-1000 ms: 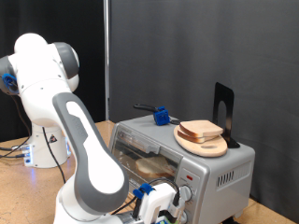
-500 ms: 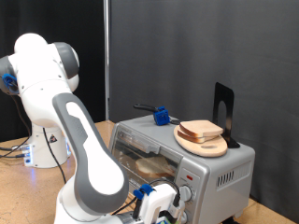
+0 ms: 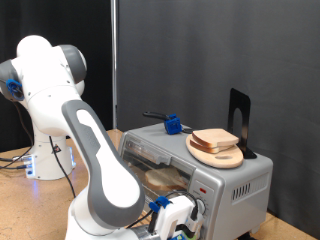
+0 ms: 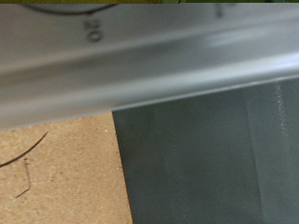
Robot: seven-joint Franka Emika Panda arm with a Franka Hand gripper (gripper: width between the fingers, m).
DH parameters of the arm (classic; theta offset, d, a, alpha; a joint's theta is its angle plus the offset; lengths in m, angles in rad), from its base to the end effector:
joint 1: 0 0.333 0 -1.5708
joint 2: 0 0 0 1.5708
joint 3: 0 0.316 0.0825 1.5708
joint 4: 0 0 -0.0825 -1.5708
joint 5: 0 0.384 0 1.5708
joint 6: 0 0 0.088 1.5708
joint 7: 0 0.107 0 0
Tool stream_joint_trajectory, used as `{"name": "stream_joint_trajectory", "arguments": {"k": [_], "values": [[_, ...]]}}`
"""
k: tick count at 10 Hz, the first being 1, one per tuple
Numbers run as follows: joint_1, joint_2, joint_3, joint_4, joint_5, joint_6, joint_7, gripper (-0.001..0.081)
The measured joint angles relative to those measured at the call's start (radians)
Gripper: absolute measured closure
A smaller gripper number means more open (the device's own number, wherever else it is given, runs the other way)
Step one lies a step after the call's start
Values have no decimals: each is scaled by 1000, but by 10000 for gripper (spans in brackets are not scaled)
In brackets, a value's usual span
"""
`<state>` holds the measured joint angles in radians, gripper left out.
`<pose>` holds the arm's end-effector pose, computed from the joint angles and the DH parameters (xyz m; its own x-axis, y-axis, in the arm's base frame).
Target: Make a piece of toast with the oven
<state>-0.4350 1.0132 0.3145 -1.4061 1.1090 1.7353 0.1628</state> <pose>0.6842 -0.0422 0.1361 0.5830 -0.1667 -0.7952 -0.8111 -0.0629 -0.5815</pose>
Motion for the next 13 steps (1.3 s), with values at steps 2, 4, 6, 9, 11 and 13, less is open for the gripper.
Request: {"name": "stream_joint_trajectory", "arguments": {"k": [2,4,6,9,11,13], "values": [[-1,0,0,-3,2,5,0,780],[-2,0,0,-7,10,6,12,800],[-2,0,-2,-11,17,6,99,805],[-2,0,-3,-12,16,4,224,806],[-2,0,-4,-12,13,4,274,806],[-1,-1,-5,-10,5,4,361,806]]}}
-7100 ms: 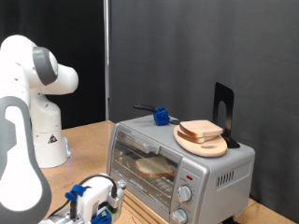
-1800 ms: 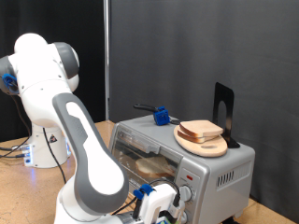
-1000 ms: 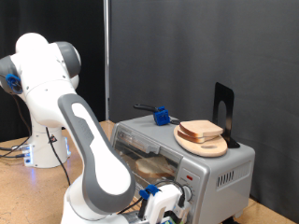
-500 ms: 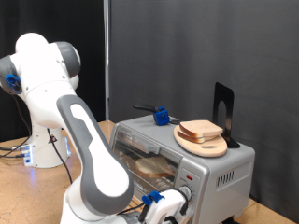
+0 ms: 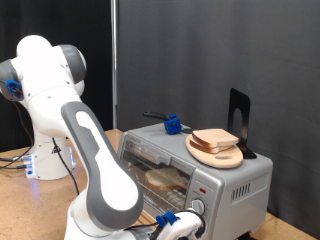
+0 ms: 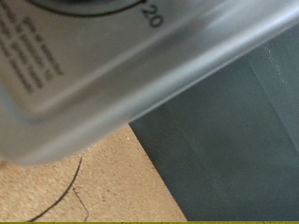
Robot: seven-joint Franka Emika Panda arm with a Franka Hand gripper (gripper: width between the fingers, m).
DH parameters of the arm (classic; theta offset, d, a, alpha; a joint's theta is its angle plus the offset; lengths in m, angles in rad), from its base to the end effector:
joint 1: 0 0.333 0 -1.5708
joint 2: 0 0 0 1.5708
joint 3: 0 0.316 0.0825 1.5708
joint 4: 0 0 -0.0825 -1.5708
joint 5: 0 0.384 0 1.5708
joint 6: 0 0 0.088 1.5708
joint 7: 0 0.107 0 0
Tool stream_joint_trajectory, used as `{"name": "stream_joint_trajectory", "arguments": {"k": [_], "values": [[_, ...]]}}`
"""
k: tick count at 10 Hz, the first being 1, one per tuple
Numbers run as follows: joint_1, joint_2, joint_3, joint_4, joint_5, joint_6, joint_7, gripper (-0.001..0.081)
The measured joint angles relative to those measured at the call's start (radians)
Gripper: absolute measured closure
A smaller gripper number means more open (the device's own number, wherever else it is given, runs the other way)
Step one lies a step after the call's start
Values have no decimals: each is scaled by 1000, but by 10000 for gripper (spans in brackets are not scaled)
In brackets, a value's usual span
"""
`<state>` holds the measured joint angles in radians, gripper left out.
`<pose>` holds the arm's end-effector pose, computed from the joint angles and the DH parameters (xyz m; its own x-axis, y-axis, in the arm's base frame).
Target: Make a piece of toast with the oven
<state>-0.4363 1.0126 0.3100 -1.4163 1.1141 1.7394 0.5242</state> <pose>0.6814 -0.0441 0.1321 0.2475 -0.1805 -0.9519 -0.9675 0.0072 -0.2529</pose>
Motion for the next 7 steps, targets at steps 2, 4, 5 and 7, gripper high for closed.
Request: {"name": "stream_joint_trajectory", "arguments": {"k": [2,4,5,7], "values": [[1,-1,-1,3,-17,0,93,806],[1,-1,-1,5,-30,0,164,806],[2,-1,-1,6,-32,0,176,806],[2,-2,-1,6,-36,0,198,806]]}}
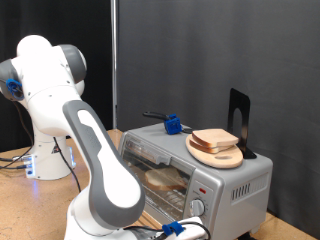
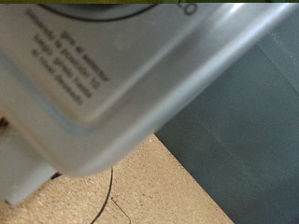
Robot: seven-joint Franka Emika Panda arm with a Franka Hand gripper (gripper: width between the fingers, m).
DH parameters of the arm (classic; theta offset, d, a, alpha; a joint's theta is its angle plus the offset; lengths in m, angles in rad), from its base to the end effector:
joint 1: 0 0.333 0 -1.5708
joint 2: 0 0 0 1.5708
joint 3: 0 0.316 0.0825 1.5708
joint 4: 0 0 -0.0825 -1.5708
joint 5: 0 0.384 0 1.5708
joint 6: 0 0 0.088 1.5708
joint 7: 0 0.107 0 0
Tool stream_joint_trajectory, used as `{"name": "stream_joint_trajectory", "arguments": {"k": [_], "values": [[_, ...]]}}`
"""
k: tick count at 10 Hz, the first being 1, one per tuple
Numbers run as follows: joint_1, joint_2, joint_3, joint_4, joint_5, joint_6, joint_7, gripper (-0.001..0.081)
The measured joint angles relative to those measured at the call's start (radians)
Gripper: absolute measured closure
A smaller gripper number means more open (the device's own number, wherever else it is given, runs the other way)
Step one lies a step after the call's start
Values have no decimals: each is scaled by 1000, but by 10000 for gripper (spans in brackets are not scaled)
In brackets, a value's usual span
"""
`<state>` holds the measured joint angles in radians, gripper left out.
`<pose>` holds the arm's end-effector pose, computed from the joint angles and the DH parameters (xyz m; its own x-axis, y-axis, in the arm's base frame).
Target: Make a piece of toast with the oven
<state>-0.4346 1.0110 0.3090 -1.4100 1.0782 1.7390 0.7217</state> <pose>0.6812 -0.0450 0.1328 0.0646 -0.2014 -0.9774 -0.9975 0.0153 -0.0691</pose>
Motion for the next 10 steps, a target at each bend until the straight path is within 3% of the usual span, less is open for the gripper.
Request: {"name": "stream_joint_trajectory", "arguments": {"k": [4,10], "values": [[1,0,0,5,-16,-1,112,806],[1,0,-3,2,-32,-6,113,806]]}}
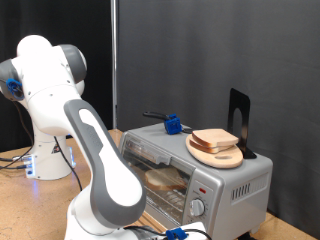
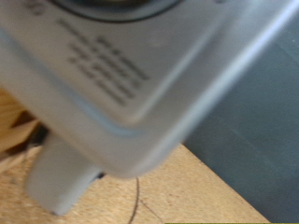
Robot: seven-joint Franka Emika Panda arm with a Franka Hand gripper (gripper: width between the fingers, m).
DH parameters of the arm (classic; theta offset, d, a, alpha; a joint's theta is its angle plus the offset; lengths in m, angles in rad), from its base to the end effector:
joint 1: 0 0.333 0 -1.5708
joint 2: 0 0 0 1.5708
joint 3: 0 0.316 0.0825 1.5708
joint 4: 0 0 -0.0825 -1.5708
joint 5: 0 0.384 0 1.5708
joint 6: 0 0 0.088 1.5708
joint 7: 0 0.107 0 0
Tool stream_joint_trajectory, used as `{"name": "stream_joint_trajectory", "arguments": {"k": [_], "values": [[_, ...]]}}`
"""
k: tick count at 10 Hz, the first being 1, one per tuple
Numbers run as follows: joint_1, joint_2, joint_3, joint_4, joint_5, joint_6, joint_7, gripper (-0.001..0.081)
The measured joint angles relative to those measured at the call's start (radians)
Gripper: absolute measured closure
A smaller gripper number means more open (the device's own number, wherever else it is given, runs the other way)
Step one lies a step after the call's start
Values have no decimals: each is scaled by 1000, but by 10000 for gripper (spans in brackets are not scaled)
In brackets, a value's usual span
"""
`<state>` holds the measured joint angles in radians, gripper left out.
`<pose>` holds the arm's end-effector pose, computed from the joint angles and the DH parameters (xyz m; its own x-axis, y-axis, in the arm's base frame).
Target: Make a piece of toast with the oven
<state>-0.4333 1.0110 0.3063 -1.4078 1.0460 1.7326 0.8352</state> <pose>0.6791 -0.0456 0.1313 -0.0429 -0.2199 -0.9746 -0.9991 0.0122 0.0412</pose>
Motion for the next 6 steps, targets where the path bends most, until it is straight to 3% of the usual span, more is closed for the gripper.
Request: {"name": "stream_joint_trajectory", "arguments": {"k": [1,2,3,4,5,6], "values": [[0,0,-4,-4,-8,-5,0,697],[-1,0,-7,-9,-14,-12,-1,697],[-2,0,-10,-14,-19,-24,-1,496],[-4,0,-13,-21,-22,-36,-4,361],[-7,0,-16,-29,-23,-44,-12,361],[-12,0,-17,-35,-23,-55,-28,182]]}}
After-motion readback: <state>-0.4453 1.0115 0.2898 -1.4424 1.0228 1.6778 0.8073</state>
